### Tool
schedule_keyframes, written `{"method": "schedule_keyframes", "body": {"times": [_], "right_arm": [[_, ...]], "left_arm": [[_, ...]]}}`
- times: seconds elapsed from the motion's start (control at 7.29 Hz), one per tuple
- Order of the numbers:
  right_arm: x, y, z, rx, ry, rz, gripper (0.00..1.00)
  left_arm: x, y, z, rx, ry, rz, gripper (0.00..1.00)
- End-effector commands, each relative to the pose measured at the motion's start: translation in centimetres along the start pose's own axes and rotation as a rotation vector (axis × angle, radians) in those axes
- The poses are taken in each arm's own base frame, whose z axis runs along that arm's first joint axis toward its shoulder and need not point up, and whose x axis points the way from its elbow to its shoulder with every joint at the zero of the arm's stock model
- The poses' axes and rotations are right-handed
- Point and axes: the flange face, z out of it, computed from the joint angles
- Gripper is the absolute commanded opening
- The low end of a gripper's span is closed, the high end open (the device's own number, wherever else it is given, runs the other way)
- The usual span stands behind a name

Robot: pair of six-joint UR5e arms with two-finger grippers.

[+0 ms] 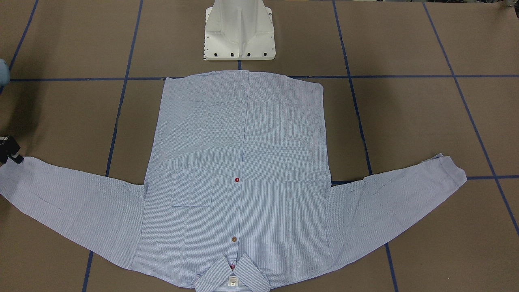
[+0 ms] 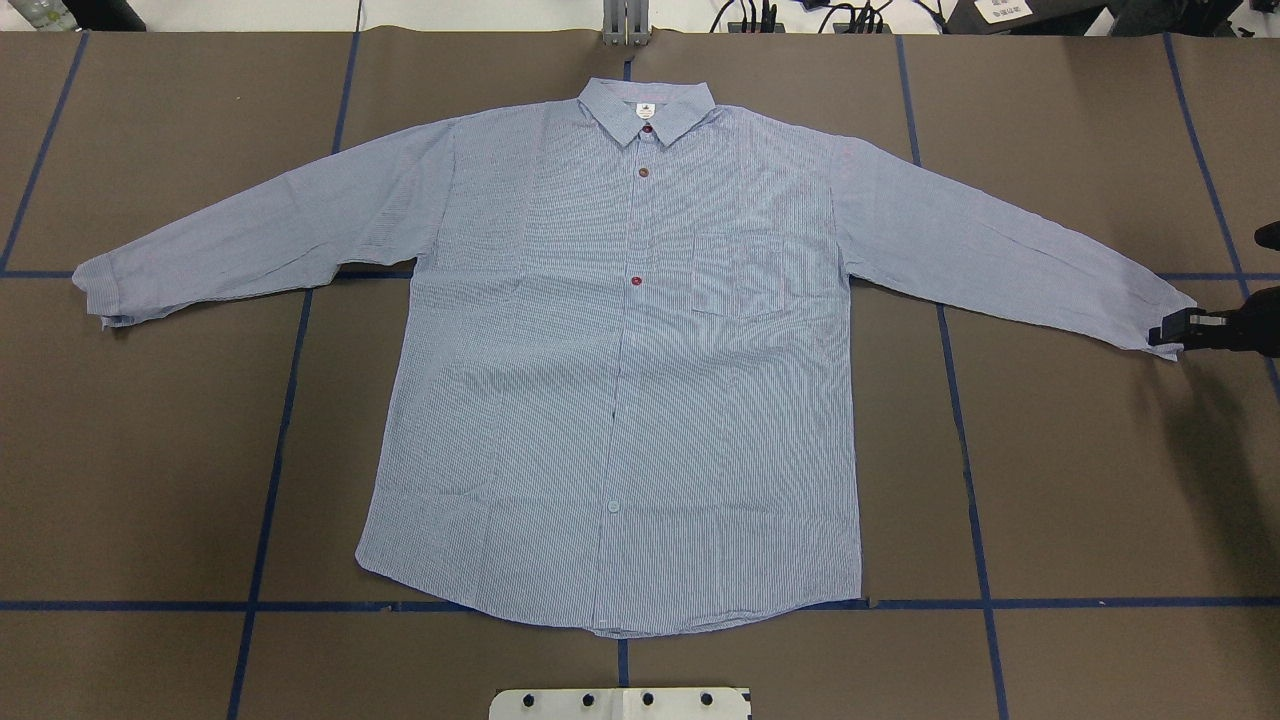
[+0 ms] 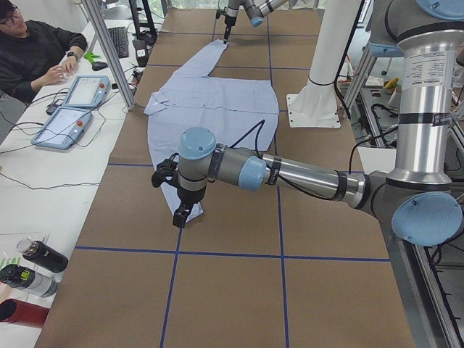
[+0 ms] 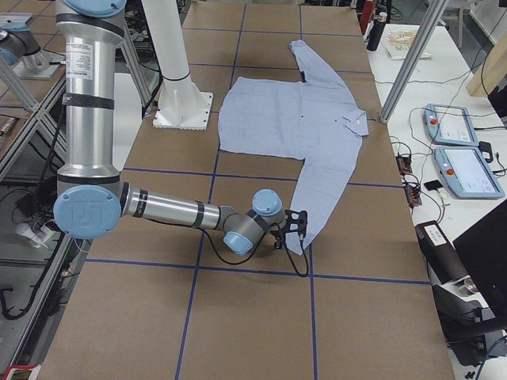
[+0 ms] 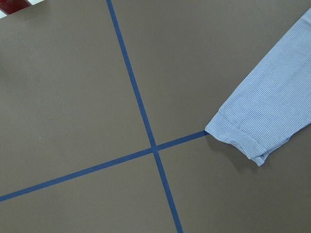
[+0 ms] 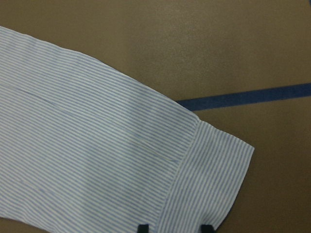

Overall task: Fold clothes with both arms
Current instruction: 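Lower the right gripper and pinch the cuff of the nearest sleeve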

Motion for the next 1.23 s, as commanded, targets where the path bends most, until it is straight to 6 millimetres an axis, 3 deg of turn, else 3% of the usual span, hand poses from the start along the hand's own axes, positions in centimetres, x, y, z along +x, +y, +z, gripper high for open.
{"method": "schedule_keyframes", "body": {"times": [0.0, 0.41, 0.55, 0.82, 0.96, 1.1], "right_arm": [[-0.3, -0.1, -0.1, 0.001, -0.004, 0.001, 0.00], [-5.3, -1.6, -2.5, 0.027, -0.068, -0.044, 0.00], [-9.0, -3.9, -3.9, 0.028, -0.069, -0.035, 0.00], [-19.6, -9.4, -7.2, 0.034, -0.024, -0.005, 0.00], [-25.3, -11.9, -7.7, 0.038, -0.009, -0.010, 0.00], [-31.8, -12.5, -7.0, 0.028, 0.015, -0.008, 0.00]], "left_arm": [[0.0, 0.0, 0.0, 0.000, 0.000, 0.000, 1.00], [0.0, 0.0, 0.0, 0.000, 0.000, -0.002, 1.00], [0.0, -0.1, 0.0, 0.000, 0.000, 0.000, 1.00], [-0.1, 0.0, 0.1, -0.001, 0.000, -0.003, 1.00], [0.0, -0.1, 0.0, 0.000, 0.000, -0.002, 1.00], [0.0, -0.1, 0.0, 0.000, 0.000, -0.002, 1.00]]}}
